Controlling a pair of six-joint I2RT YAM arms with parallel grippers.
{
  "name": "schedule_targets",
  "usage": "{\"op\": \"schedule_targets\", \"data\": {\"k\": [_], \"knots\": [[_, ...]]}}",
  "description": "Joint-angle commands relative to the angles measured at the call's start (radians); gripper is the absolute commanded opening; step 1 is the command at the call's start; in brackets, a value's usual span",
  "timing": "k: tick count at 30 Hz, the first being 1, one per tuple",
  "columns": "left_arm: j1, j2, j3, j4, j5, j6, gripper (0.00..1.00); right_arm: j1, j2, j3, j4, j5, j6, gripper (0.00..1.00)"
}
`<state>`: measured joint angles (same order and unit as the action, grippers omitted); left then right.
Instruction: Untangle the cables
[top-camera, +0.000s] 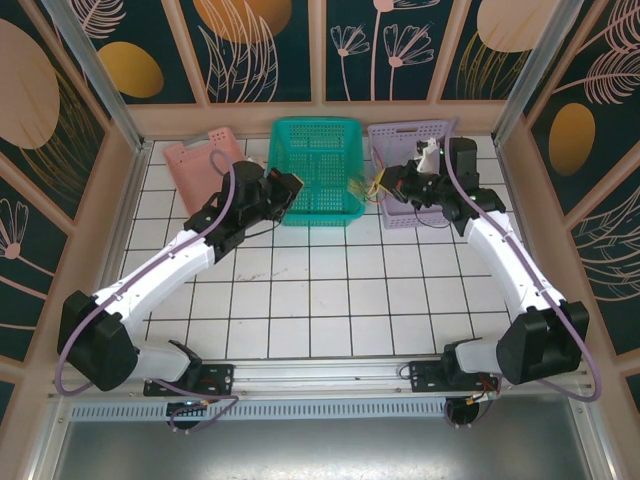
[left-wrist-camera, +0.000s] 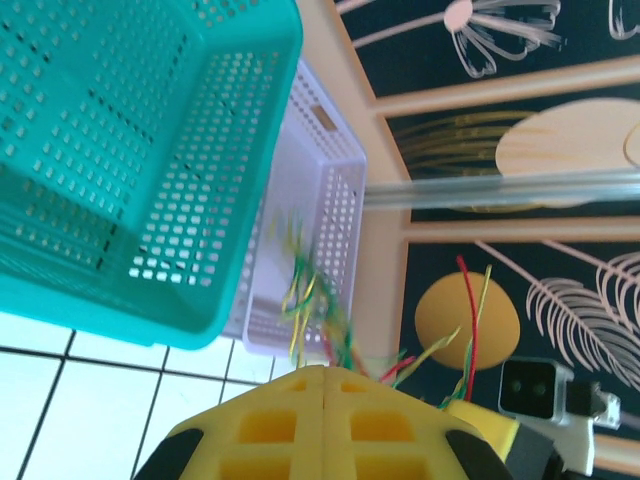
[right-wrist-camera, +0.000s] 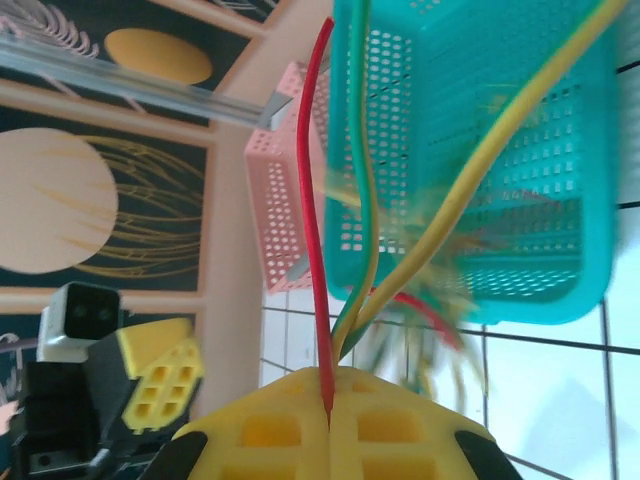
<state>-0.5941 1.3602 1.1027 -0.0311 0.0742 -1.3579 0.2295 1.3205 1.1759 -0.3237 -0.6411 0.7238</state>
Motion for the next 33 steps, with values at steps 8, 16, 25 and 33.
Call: {"op": "schedule_targets", "data": {"k": [8,16,25,33], "knots": [[0.005,-0.008,-0.006,-0.027,-0.002,-0.017,0.03,0.056,0.001,0.011,-0.095,-0.015,-0.164,0.00],[0.004,0.026,-0.007,-0.120,0.123,-0.174,0.61,0.227,0.067,0.046,-0.093,-0.144,-0.271,0.00],[0.004,-0.069,-0.041,-0.381,0.008,-0.343,0.68,0.350,0.137,0.080,-0.067,-0.184,-0.290,0.00],[0.005,-0.144,-0.256,-0.403,-0.037,-0.440,0.69,0.355,0.260,-0.108,-0.011,-0.156,-0.414,0.00]]}}
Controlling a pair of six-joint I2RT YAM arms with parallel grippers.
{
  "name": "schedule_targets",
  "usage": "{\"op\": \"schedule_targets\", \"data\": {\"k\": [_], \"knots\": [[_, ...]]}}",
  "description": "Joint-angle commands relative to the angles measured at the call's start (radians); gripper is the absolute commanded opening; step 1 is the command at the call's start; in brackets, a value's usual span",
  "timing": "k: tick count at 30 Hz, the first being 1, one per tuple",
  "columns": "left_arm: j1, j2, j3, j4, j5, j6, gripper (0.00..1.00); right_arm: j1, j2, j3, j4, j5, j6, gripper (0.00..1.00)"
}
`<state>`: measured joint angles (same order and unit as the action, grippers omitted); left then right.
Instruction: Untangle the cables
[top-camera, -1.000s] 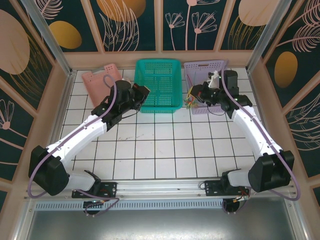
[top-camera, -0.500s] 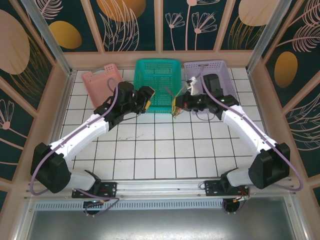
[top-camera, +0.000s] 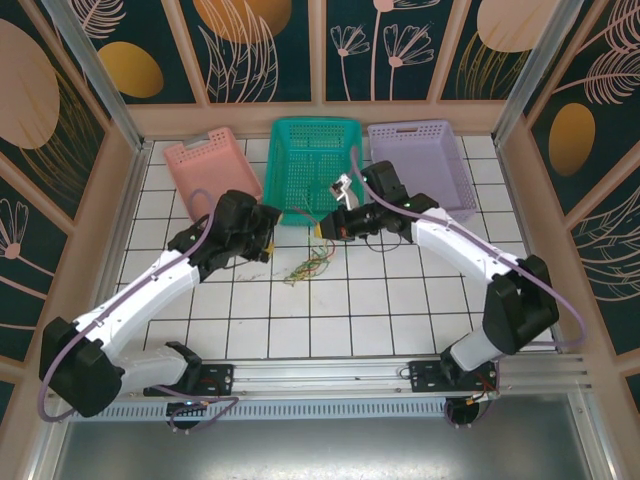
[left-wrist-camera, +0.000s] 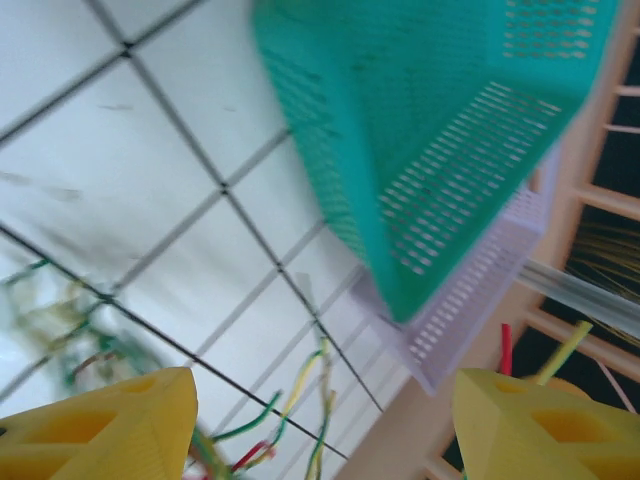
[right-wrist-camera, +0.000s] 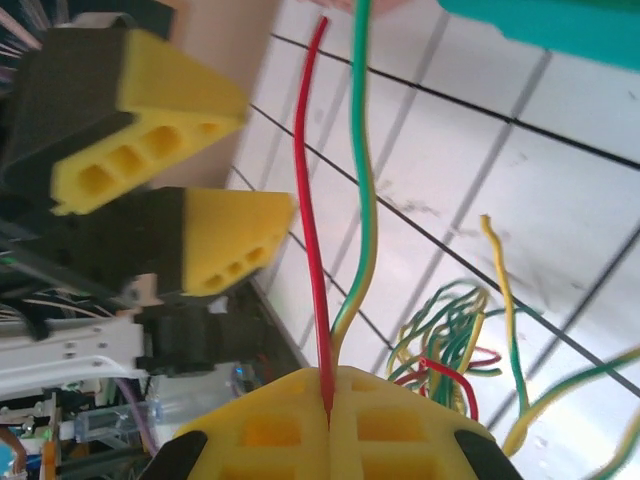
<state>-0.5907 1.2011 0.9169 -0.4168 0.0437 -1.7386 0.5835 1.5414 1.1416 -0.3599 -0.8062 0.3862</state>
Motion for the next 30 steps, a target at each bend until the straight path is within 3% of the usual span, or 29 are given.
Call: {"op": "schedule_targets", "data": {"k": [1,5,7,12,14,19,26,30], "knots": [[0.000,0.033,-0.094,0.017,0.019,-0.058,0.69,-0.001,0.047,-0.105,0.027,0.041,-0.092,0.00],[-0.001,0.127,-0.130,0.111,0.124,-0.045,0.68,-0.030,0.045,-0.186,0.006,0.203,-0.107,0.00],[-0.003,0.164,-0.130,0.125,0.151,-0.041,0.69,-0.090,0.021,-0.228,0.012,0.239,-0.107,0.01],[-0.008,0.211,-0.165,0.252,0.188,-0.098,0.72,-0.141,0.011,-0.256,-0.029,0.286,-0.141,0.16],[-0.012,0.233,-0.168,0.319,0.199,-0.114,0.74,-0.142,0.007,-0.253,-0.044,0.302,-0.138,0.21],[-0.028,0.329,-0.103,0.311,0.234,-0.069,0.77,-0.148,-0.051,-0.262,-0.047,0.345,-0.064,0.32],[-0.057,0.407,-0.102,0.388,0.242,-0.047,0.68,-0.137,-0.191,-0.289,-0.046,0.427,0.055,0.39],[-0.057,0.426,-0.074,0.401,0.212,-0.006,0.67,-0.044,-0.229,-0.276,-0.073,0.491,0.025,0.42]]}}
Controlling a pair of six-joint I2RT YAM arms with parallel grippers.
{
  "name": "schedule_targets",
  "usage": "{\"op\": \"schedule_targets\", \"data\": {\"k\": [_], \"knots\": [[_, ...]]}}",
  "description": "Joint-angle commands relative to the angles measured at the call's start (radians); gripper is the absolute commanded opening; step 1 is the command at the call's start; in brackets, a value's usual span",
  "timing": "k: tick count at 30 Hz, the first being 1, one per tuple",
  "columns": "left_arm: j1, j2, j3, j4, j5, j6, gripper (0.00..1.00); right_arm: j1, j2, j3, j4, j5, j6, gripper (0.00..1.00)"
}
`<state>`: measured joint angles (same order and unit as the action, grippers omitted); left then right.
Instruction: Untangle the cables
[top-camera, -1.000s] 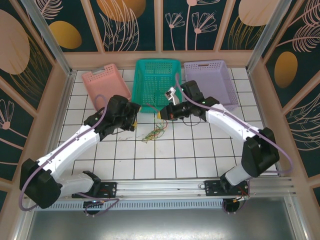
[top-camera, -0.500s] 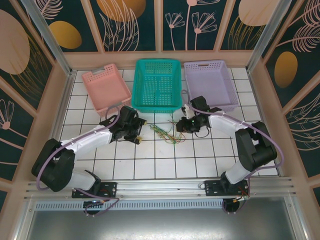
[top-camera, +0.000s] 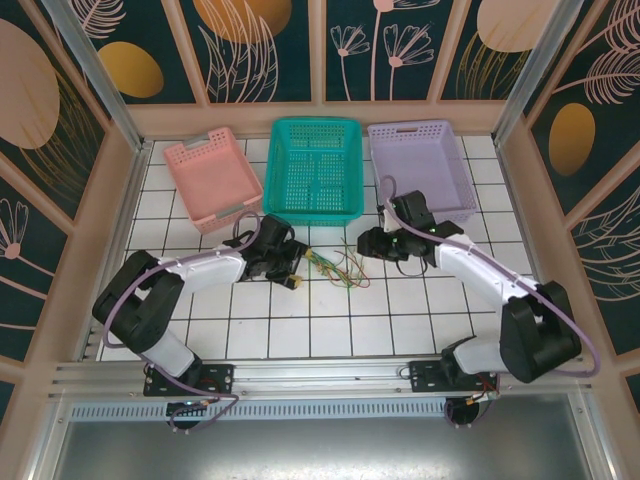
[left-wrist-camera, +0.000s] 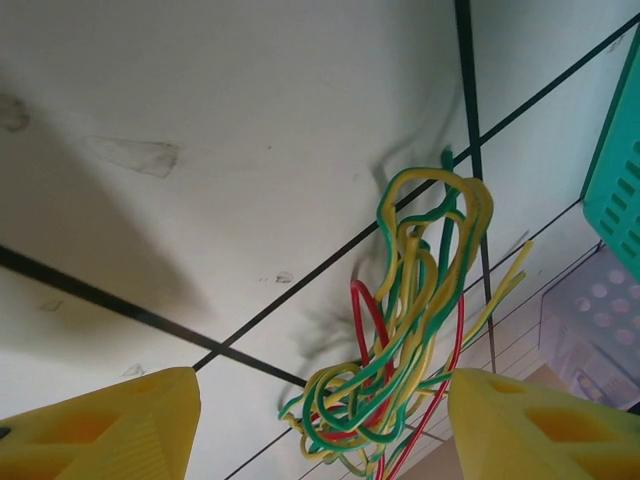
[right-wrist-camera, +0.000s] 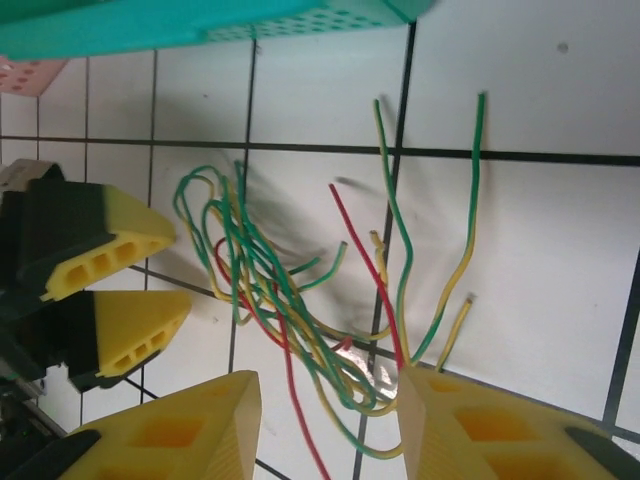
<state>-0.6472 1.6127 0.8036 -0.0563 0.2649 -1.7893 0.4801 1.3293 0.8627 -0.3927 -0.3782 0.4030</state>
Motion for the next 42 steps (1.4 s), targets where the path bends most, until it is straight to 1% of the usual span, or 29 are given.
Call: {"op": "schedule_targets", "data": {"k": [1,3,4,6,8,12,15,18,21,25,28,29,31,32,34,37,38,39,40,42], "knots": [[-0.001,0.018,0.049,0.041,-0.016,0.061,0.66,0.102,-0.007,0.004,-0.049,0.074,0.004,0.42],[0.000,0.024,0.071,0.021,-0.034,0.101,0.66,0.152,0.018,0.001,-0.051,0.079,0.013,0.42],[-0.001,0.028,0.082,0.013,-0.038,0.122,0.64,0.175,0.027,-0.006,-0.050,0.088,0.027,0.42],[0.000,0.024,0.088,0.005,-0.035,0.141,0.58,0.192,0.026,-0.019,-0.052,0.093,0.074,0.43],[0.000,0.001,0.073,0.000,-0.036,0.142,0.53,0.182,0.013,-0.036,-0.049,0.085,0.122,0.46],[0.000,-0.035,0.045,-0.006,-0.045,0.141,0.56,0.154,0.036,-0.001,-0.031,0.060,0.125,0.50],[0.001,-0.029,0.057,-0.059,-0.037,0.151,0.56,0.180,0.130,0.072,-0.005,0.061,0.045,0.53],[0.013,-0.076,0.037,-0.129,-0.090,0.154,0.55,0.237,0.252,0.157,-0.026,0.136,-0.080,0.53],[0.046,-0.141,0.006,-0.182,-0.135,0.169,0.55,0.288,0.349,0.240,-0.053,0.228,-0.164,0.53],[0.074,-0.204,-0.024,-0.223,-0.170,0.189,0.55,0.339,0.451,0.317,-0.084,0.377,-0.231,0.58],[0.075,-0.230,-0.050,-0.216,-0.166,0.179,0.55,0.372,0.515,0.359,-0.101,0.497,-0.267,0.61],[0.075,-0.235,-0.057,-0.214,-0.163,0.178,0.55,0.380,0.539,0.373,-0.111,0.525,-0.271,0.62],[0.075,-0.244,-0.065,-0.212,-0.162,0.176,0.54,0.394,0.578,0.393,-0.125,0.539,-0.285,0.62],[0.076,-0.250,-0.067,-0.211,-0.163,0.175,0.54,0.402,0.589,0.391,-0.116,0.532,-0.289,0.60],[0.075,-0.256,-0.067,-0.211,-0.168,0.177,0.53,0.409,0.602,0.374,-0.092,0.510,-0.284,0.51],[0.076,-0.260,-0.058,-0.215,-0.171,0.186,0.50,0.408,0.614,0.349,-0.064,0.510,-0.271,0.26],[0.077,-0.260,-0.054,-0.210,-0.165,0.188,0.50,0.408,0.599,0.333,-0.048,0.507,-0.275,0.16],[0.076,-0.259,-0.052,-0.203,-0.156,0.186,0.49,0.408,0.574,0.314,-0.025,0.498,-0.287,0.09],[0.077,-0.257,-0.049,-0.187,-0.143,0.183,0.48,0.408,0.537,0.283,0.006,0.482,-0.308,0.05],[0.076,-0.251,-0.047,-0.140,-0.104,0.158,0.47,0.408,0.444,0.210,0.086,0.434,-0.366,0.03]]}}
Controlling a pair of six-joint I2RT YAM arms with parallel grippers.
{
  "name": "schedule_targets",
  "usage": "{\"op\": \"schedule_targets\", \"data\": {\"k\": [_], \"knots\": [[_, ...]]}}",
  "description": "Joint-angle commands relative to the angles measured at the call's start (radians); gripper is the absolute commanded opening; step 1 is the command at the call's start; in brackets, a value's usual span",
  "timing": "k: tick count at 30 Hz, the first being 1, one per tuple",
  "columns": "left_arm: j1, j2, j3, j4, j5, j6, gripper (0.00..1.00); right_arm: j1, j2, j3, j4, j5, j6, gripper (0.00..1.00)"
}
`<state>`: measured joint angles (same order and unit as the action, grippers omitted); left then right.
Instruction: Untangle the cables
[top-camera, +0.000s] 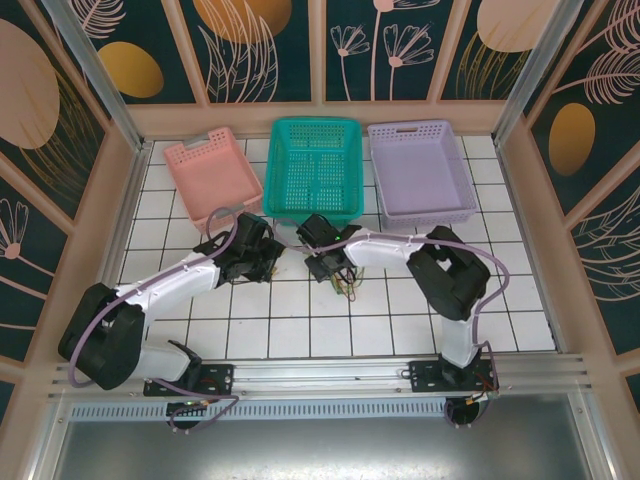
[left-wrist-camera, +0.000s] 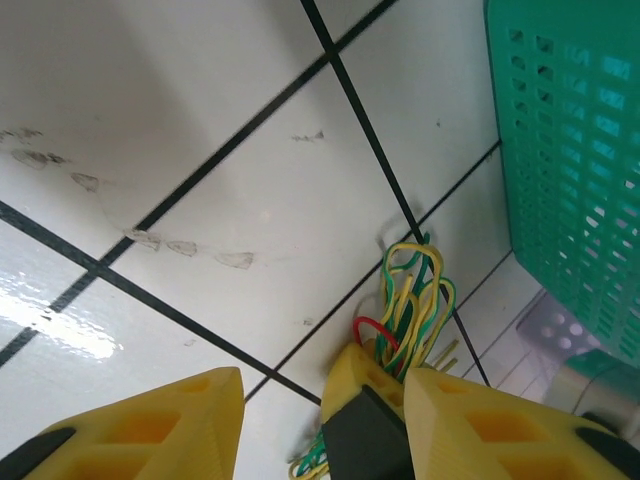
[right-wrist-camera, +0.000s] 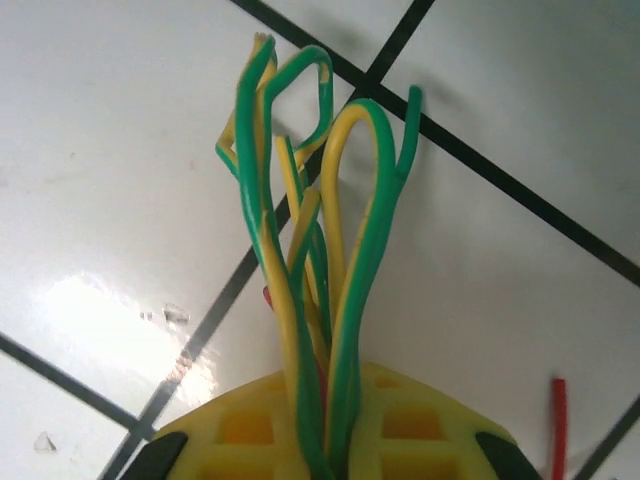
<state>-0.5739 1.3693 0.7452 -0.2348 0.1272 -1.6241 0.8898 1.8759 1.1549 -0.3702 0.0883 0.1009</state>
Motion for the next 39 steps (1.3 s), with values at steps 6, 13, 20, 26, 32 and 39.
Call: {"op": "schedule_targets", "data": {"k": [6,13,20,26,32,39], "knots": [[0.002,0.054,0.099,0.151,0.146,-0.103,0.49,-0.006,-0.281,-0.231,0.181,-0.094,-0.192,0.00],[0.002,0.138,0.148,0.227,0.232,-0.195,0.44,0.004,-0.288,-0.229,0.194,-0.051,-0.199,0.00],[0.003,0.154,0.190,0.077,0.246,-0.148,0.33,0.010,-0.276,-0.204,0.193,-0.007,-0.195,0.00],[0.002,0.148,0.147,0.088,0.227,-0.181,0.33,0.018,-0.284,-0.193,0.185,-0.003,-0.202,0.00],[0.002,0.196,0.178,0.105,0.238,-0.167,0.28,0.026,-0.292,-0.187,0.181,-0.004,-0.196,0.00],[0.002,0.195,0.175,0.094,0.233,-0.163,0.05,0.028,-0.292,-0.184,0.178,0.007,-0.189,0.00]]}}
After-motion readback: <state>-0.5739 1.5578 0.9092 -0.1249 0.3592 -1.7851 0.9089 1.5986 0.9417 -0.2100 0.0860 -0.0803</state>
